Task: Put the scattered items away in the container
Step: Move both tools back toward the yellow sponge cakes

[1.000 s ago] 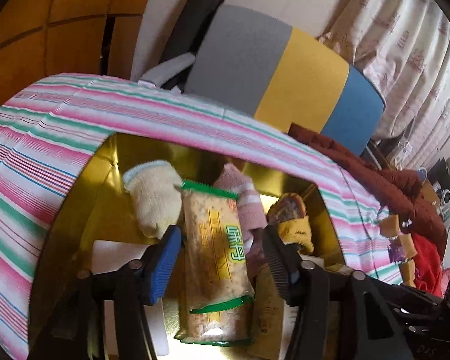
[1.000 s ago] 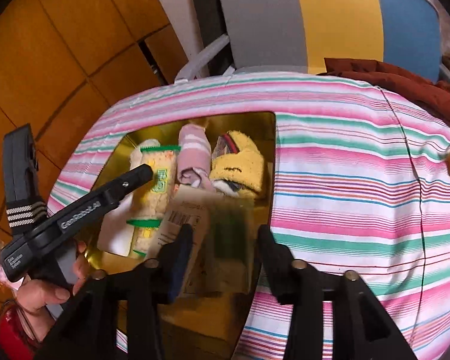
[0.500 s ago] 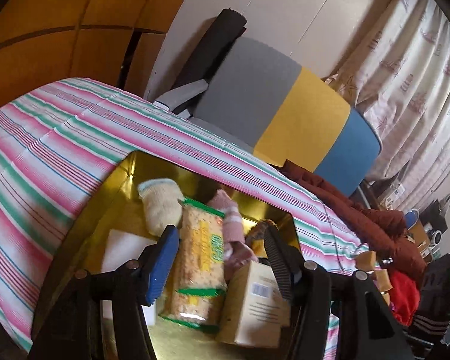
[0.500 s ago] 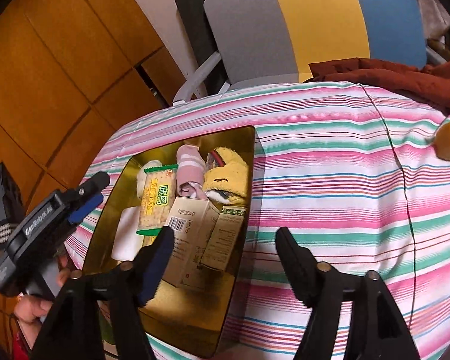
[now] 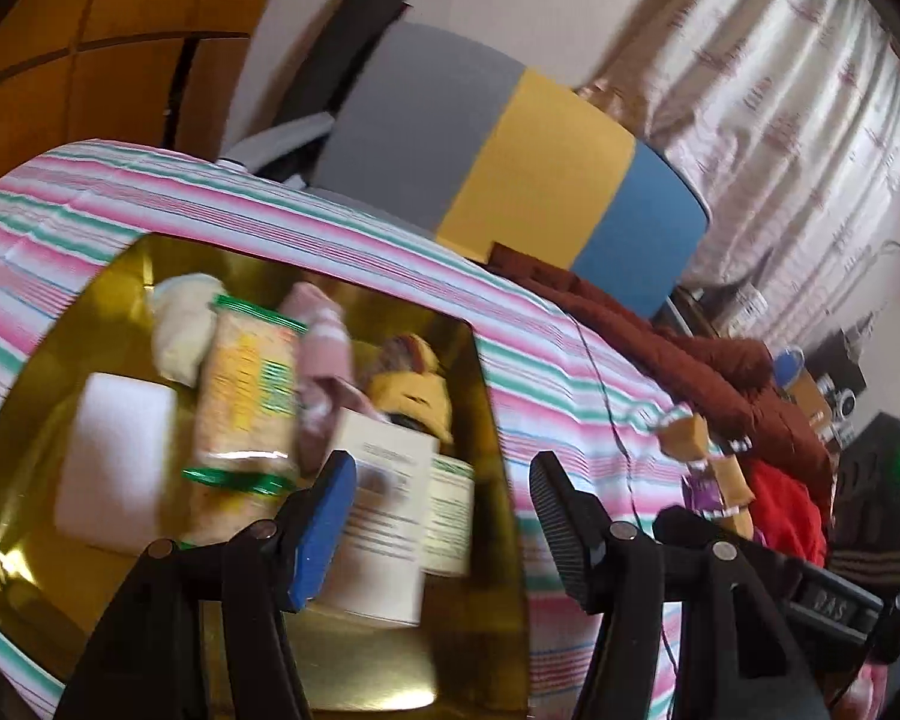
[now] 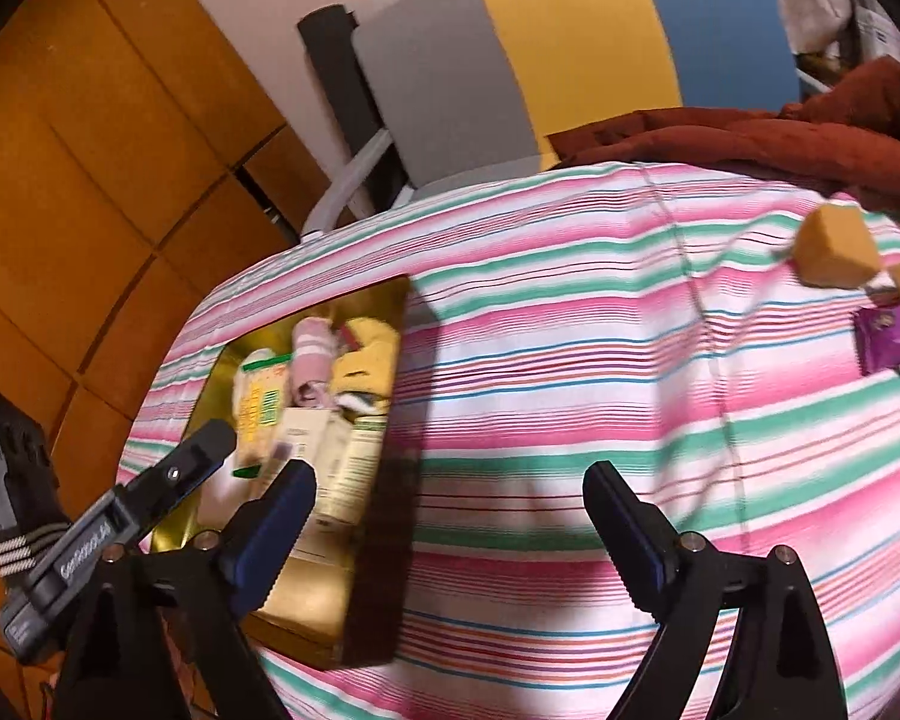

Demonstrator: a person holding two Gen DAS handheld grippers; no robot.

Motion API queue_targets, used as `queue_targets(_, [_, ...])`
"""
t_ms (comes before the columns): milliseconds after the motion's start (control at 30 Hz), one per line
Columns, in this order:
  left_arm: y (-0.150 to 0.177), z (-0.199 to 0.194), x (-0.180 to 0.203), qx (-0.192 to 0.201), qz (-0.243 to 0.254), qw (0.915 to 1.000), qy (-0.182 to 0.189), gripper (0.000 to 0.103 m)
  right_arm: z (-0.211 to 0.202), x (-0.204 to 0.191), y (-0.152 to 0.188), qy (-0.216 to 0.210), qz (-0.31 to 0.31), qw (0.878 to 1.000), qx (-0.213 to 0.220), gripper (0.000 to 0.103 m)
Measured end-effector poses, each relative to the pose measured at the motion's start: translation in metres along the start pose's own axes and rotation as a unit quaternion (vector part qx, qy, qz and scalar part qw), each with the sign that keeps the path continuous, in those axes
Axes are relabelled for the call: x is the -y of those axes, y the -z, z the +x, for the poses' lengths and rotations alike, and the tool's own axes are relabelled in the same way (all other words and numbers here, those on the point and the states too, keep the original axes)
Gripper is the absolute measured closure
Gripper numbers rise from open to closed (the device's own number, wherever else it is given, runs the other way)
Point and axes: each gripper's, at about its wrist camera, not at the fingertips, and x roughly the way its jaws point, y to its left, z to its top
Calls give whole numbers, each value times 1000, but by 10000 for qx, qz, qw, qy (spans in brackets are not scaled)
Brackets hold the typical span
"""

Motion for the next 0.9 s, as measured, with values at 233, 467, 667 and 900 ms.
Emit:
queue_targets(233, [15,13,46,-254,571,9979,146,42,-21,48,-1,386,312,9987,108,11])
queue_targets(467, [35,29,84,-601,934,9931,376,42,-46,108,3,764,764,9939,214,7])
queue_targets(667, [51,43,111,-891,1179,9877,522,42,-73,155,10,1260,1150,9847,362,7])
queue_targets(900, [69,53,127,-1145,1366,9822,588,42,-108,228,13,2180,2250,9483,512,1])
